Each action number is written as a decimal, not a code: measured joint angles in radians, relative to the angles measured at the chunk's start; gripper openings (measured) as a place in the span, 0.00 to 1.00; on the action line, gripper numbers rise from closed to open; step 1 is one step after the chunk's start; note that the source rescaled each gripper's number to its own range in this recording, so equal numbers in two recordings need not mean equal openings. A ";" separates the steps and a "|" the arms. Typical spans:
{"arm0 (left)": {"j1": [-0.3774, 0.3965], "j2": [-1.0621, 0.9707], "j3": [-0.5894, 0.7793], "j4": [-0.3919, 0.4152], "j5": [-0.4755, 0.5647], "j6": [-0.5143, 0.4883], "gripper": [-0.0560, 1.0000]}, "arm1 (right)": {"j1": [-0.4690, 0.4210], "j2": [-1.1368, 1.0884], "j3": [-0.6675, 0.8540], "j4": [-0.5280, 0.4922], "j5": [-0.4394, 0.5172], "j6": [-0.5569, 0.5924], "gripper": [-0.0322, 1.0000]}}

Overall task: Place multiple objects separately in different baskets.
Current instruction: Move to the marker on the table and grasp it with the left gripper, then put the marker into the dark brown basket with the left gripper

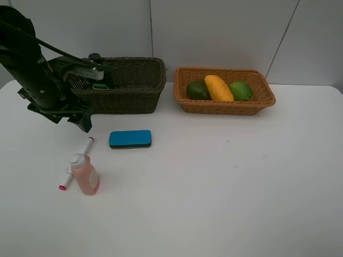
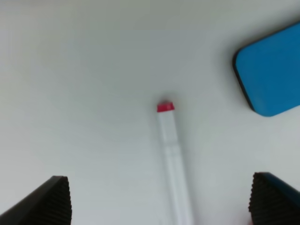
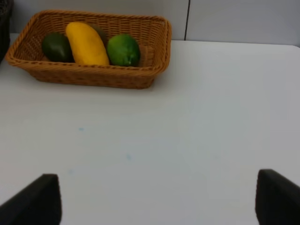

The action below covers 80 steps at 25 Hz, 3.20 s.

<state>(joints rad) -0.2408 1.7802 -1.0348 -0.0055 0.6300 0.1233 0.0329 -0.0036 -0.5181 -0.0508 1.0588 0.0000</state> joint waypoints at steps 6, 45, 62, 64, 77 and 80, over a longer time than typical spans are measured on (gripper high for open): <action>-0.001 0.085 0.045 -0.028 -0.066 -0.003 1.00 | 0.000 0.000 0.000 0.000 0.000 0.000 0.99; -0.001 0.217 0.044 -0.032 -0.174 -0.003 0.07 | 0.000 0.000 0.000 0.000 0.000 0.000 0.99; -0.001 0.150 0.018 -0.037 -0.055 -0.003 0.07 | 0.000 0.000 0.000 0.000 0.000 0.000 0.99; -0.001 0.124 -0.003 -0.033 -0.012 -0.003 0.07 | 0.000 0.000 0.000 0.000 0.000 0.000 0.99; -0.002 0.068 -0.286 0.035 0.343 0.002 0.07 | 0.000 0.000 0.000 0.000 0.000 0.000 0.99; -0.012 0.068 -0.377 0.070 0.394 0.013 0.07 | 0.000 0.000 0.000 0.000 0.000 0.000 0.99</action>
<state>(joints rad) -0.2527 1.8479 -1.4117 0.0647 1.0238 0.1363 0.0329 -0.0036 -0.5181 -0.0508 1.0588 0.0000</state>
